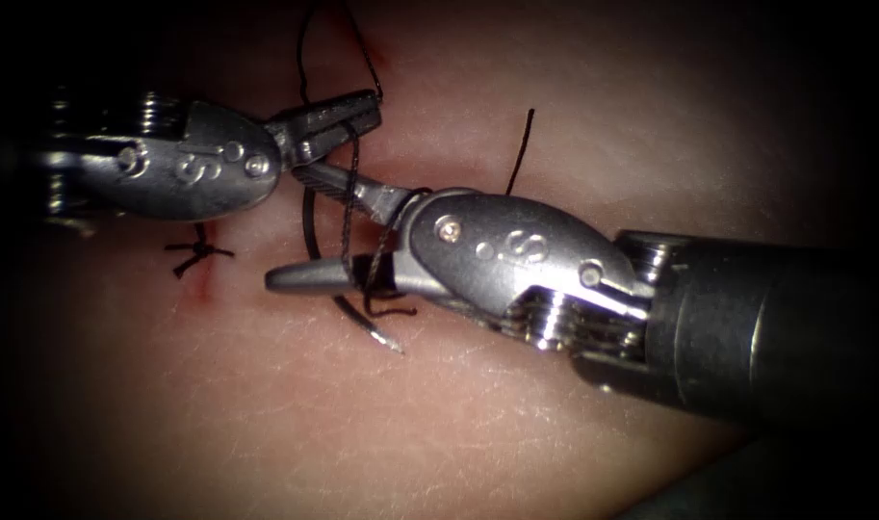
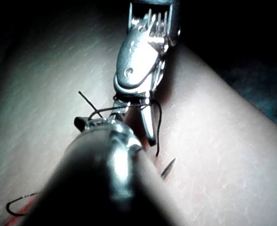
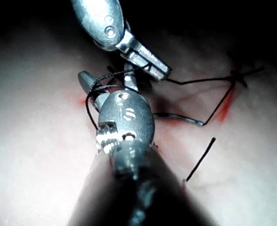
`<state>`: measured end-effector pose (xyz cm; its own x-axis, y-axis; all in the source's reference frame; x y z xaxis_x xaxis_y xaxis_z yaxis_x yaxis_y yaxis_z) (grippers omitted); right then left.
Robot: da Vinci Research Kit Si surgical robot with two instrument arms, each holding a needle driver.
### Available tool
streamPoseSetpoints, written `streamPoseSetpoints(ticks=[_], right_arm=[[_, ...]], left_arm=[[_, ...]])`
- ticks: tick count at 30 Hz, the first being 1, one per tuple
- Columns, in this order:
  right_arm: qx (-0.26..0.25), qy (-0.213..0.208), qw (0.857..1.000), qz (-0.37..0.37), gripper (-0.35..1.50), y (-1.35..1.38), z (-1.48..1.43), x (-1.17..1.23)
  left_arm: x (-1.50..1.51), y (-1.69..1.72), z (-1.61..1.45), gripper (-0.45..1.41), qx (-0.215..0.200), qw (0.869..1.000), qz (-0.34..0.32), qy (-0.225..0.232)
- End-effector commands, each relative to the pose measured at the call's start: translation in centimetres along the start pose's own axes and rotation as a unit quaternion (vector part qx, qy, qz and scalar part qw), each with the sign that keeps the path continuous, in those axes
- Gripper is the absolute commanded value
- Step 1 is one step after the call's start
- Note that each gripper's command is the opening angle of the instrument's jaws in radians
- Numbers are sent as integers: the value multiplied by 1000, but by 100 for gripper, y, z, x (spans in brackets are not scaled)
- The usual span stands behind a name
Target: Wound Closure
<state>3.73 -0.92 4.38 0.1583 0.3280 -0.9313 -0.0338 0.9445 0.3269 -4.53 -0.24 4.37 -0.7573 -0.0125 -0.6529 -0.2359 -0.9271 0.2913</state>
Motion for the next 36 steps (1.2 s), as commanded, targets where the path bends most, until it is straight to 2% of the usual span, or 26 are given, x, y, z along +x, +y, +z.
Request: streamPoseSetpoints(ticks=[1,6,13,18,23,28,36], right_arm=[[4,18,1000,1,62,0,8,-4],[12,79,997,-5,62,-2,7,-3],[6,90,996,-7,62,-7,-4,-2],[-7,111,994,-4,64,-6,-10,-1],[-17,115,993,-2,64,-4,-13,-1],[-64,122,990,7,71,3,-22,0],[-162,78,984,16,69,11,-46,-8]], left_arm=[[3,2,11,-45,-3,1000,3,0],[-7,13,20,-45,-20,1000,15,2],[-24,27,24,-45,-38,999,35,5],[-27,35,23,-45,-45,998,34,8],[-28,40,22,-45,-44,998,34,9],[-30,51,17,-45,-43,998,33,11],[-38,75,-2,-45,-45,999,22,19]])
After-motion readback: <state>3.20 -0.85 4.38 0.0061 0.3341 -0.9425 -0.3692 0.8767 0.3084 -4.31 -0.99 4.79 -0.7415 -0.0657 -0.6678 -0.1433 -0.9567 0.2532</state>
